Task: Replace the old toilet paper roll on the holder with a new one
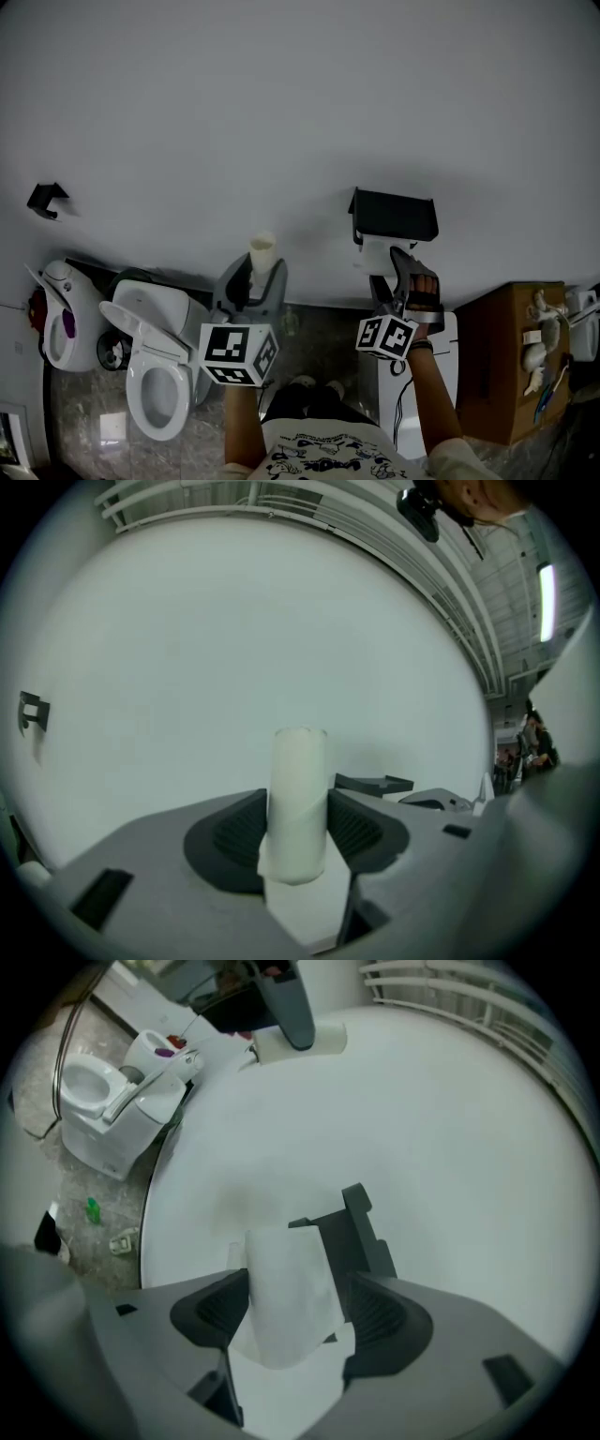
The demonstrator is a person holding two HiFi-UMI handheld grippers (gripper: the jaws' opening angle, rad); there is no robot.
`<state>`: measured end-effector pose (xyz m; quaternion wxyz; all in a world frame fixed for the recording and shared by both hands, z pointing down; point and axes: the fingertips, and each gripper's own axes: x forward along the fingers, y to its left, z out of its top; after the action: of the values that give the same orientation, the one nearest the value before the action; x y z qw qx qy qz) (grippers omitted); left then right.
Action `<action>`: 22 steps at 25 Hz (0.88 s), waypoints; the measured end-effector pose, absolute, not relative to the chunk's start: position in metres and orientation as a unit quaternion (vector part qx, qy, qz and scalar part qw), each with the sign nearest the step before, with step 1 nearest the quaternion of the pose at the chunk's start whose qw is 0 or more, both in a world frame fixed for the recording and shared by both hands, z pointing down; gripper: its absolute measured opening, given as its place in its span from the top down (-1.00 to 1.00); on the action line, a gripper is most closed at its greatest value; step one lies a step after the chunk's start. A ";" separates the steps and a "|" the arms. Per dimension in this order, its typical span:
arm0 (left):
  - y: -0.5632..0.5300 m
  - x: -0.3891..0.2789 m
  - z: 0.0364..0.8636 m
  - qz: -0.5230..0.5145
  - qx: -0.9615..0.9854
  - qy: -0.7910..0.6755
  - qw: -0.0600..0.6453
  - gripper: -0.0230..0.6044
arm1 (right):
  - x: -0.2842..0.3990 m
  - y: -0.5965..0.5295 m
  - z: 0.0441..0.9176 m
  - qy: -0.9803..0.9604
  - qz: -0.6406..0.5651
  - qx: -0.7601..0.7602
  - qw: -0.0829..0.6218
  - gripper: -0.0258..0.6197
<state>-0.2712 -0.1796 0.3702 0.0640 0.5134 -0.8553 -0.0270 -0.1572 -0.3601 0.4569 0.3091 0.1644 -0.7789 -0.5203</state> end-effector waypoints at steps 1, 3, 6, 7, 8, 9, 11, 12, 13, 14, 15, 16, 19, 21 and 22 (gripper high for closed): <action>-0.183 -0.269 0.370 -0.027 0.518 -0.852 0.063 0.29 | -0.152 -0.359 0.457 -0.792 -0.502 0.166 0.305 -0.07; -0.191 -0.265 0.369 -0.027 0.529 -0.846 0.062 0.29 | -0.140 -0.355 0.455 -0.819 -0.459 0.171 0.299 -0.07; -0.204 -0.258 0.366 -0.027 0.546 -0.835 0.060 0.29 | -0.121 -0.350 0.450 -0.857 -0.388 0.178 0.289 -0.07; -0.209 -0.256 0.365 -0.028 0.552 -0.832 0.058 0.29 | -0.116 -0.349 0.447 -0.869 -0.363 0.180 0.284 -0.07; -0.214 -0.253 0.364 -0.028 0.558 -0.827 0.057 0.29 | -0.110 -0.348 0.443 -0.881 -0.338 0.184 0.276 -0.07; -0.218 -0.251 0.363 -0.028 0.564 -0.823 0.056 0.29 | -0.105 -0.347 0.438 -0.892 -0.313 0.189 0.265 -0.07; -0.229 -0.244 0.361 -0.029 0.576 -0.815 0.053 0.29 | -0.094 -0.351 0.422 -0.914 -0.262 0.209 0.231 -0.07; -0.234 -0.241 0.359 -0.029 0.582 -0.811 0.052 0.29 | -0.088 -0.354 0.412 -0.924 -0.232 0.221 0.209 -0.07; -0.239 -0.237 0.358 -0.029 0.588 -0.807 0.050 0.29 | -0.082 -0.358 0.402 -0.934 -0.200 0.232 0.185 -0.07; -0.244 -0.234 0.356 -0.029 0.594 -0.803 0.048 0.29 | -0.075 -0.361 0.393 -0.942 -0.166 0.243 0.162 -0.07; -0.248 -0.230 0.354 -0.029 0.599 -0.799 0.046 0.29 | -0.067 -0.366 0.386 -0.947 -0.134 0.255 0.143 -0.07; -0.252 -0.227 0.352 -0.029 0.603 -0.796 0.044 0.29 | -0.059 -0.371 0.380 -0.950 -0.105 0.267 0.125 -0.07; -0.264 -0.218 0.348 -0.026 0.616 -0.786 0.037 0.29 | -0.038 -0.385 0.362 -0.949 -0.051 0.303 0.073 -0.06; -0.270 -0.212 0.345 -0.024 0.624 -0.781 0.033 0.29 | -0.024 -0.393 0.354 -0.942 -0.029 0.331 0.048 0.06; -0.273 -0.210 0.344 -0.024 0.626 -0.778 0.032 0.29 | -0.016 -0.397 0.351 -0.937 -0.020 0.348 0.036 0.19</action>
<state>-0.2100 -0.2731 0.3439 0.0320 0.6265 -0.7784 -0.0239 -0.0156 -0.3968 0.3506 0.0364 0.3478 -0.9366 -0.0201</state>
